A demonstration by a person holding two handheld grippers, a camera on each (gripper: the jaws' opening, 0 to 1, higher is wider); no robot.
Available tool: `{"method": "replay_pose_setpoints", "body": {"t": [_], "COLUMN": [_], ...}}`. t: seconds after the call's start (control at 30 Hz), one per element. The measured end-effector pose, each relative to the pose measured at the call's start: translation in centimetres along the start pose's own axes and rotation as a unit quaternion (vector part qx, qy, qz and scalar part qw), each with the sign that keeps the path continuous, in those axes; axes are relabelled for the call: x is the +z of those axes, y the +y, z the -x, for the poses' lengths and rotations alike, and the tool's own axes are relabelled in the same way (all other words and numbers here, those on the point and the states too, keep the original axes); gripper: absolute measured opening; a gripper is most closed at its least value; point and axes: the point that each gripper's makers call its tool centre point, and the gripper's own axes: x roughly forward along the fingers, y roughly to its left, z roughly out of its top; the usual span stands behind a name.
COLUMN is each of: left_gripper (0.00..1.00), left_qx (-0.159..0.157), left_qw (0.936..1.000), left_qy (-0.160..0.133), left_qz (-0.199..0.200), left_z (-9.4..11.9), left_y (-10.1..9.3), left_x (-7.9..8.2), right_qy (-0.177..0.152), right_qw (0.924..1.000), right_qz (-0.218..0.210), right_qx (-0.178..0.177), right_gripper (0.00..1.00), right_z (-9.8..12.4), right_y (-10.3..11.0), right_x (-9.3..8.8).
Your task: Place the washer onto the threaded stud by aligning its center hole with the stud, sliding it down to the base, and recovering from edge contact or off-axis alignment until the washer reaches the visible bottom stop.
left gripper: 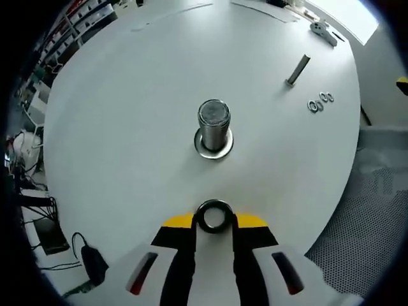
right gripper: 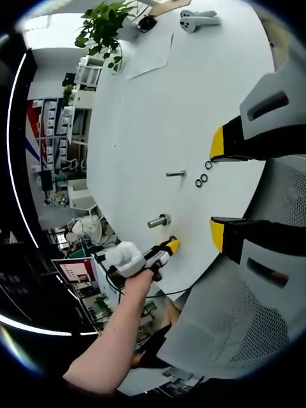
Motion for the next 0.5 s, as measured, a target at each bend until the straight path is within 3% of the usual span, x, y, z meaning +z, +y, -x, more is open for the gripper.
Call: {"method": "replay_pose_setpoints", "body": {"t": [0.23, 0.5], "left_gripper": [0.18, 0.19], "left_qx": [0.000, -0.004], "left_qw": [0.9999, 0.9990], "left_qy": [-0.005, -0.031], "left_qz": [-0.015, -0.033], "left_z": [0.1, 2.6], "left_y": [0.2, 0.0], "left_x": [0.4, 2.4], "right_qy": [0.000, 0.001], "right_qw": [1.0000, 1.0000], "right_qz": [0.000, 0.004], "right_qx": [0.002, 0.006], "right_gripper": [0.37, 0.37], "right_z": [0.0, 0.0], "right_y": [0.1, 0.3], "right_x": [0.0, 0.0]}}
